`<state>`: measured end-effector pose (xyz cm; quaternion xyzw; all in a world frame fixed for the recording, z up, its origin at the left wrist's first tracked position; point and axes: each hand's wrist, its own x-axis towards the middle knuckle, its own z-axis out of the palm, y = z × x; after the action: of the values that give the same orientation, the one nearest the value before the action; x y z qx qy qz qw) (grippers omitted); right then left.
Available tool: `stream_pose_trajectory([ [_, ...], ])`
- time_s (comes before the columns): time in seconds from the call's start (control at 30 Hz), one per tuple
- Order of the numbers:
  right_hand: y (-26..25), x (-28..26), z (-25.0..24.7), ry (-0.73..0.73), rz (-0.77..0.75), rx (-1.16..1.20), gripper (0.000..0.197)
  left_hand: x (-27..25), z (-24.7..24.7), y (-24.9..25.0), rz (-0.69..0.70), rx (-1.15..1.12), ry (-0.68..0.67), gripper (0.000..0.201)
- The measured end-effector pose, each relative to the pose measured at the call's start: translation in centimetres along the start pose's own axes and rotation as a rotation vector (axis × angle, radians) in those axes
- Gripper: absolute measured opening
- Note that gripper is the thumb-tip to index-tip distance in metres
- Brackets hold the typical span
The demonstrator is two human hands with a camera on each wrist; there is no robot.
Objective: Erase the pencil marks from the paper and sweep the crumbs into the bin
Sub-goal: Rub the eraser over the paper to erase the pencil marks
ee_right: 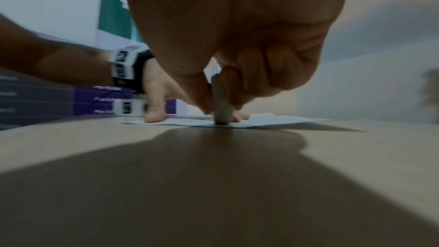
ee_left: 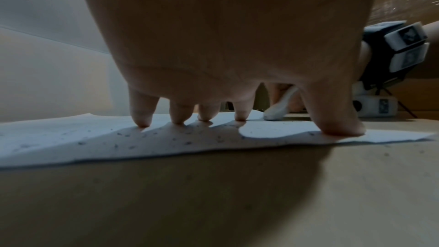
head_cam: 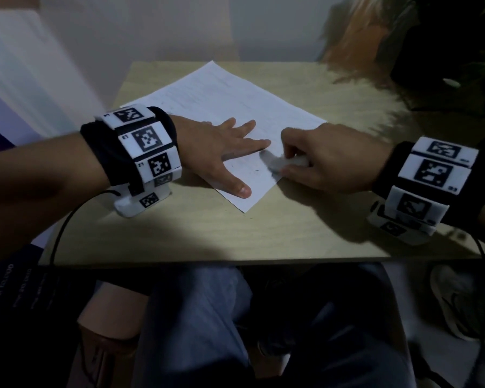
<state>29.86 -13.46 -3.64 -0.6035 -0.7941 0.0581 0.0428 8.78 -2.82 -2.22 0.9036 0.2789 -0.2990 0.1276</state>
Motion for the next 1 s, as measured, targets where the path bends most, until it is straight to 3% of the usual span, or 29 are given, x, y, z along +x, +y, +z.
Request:
stream_pose_trajectory([
  [0.1,0.0,-0.3,-0.4,-0.070,0.002,0.103,0.039,0.0,0.0,-0.1,0.003,-0.002,-0.006,0.111],
  [0.23,0.8,0.0,-0.4,0.064,0.133,-0.066,0.038,-0.1,0.0,0.0,0.001,0.000,-0.001,0.112],
  [0.37,-0.5,-0.9,-0.4,-0.055,-0.026,0.090,0.041,-0.1,0.0,0.1,-0.002,0.014,-0.005,0.112],
  [0.43,0.0,-0.7,-0.6,-0.078,0.027,0.118,0.042,0.0,0.0,0.1,-0.003,0.016,-0.007,0.112],
  [0.57,0.9,-0.1,-0.2,0.064,0.169,-0.078,0.037,-0.2,0.0,0.1,0.000,0.010,-0.001,0.112],
  [0.7,-1.3,-0.7,0.0,-0.039,-0.044,0.070,0.028,0.0,0.0,0.0,0.011,0.003,0.003,0.112],
  [0.8,-0.8,0.1,-0.4,-0.067,0.005,0.135,0.032,0.0,0.0,0.0,0.006,0.009,0.002,0.112],
  [0.9,-0.1,0.9,-0.1,0.051,0.122,-0.077,0.035,-0.1,0.0,0.2,-0.002,0.020,0.004,0.113],
  [1.0,-1.7,0.3,0.1,0.014,-0.031,-0.012,0.028,-0.1,0.0,0.1,0.010,-0.004,0.010,0.112],
])
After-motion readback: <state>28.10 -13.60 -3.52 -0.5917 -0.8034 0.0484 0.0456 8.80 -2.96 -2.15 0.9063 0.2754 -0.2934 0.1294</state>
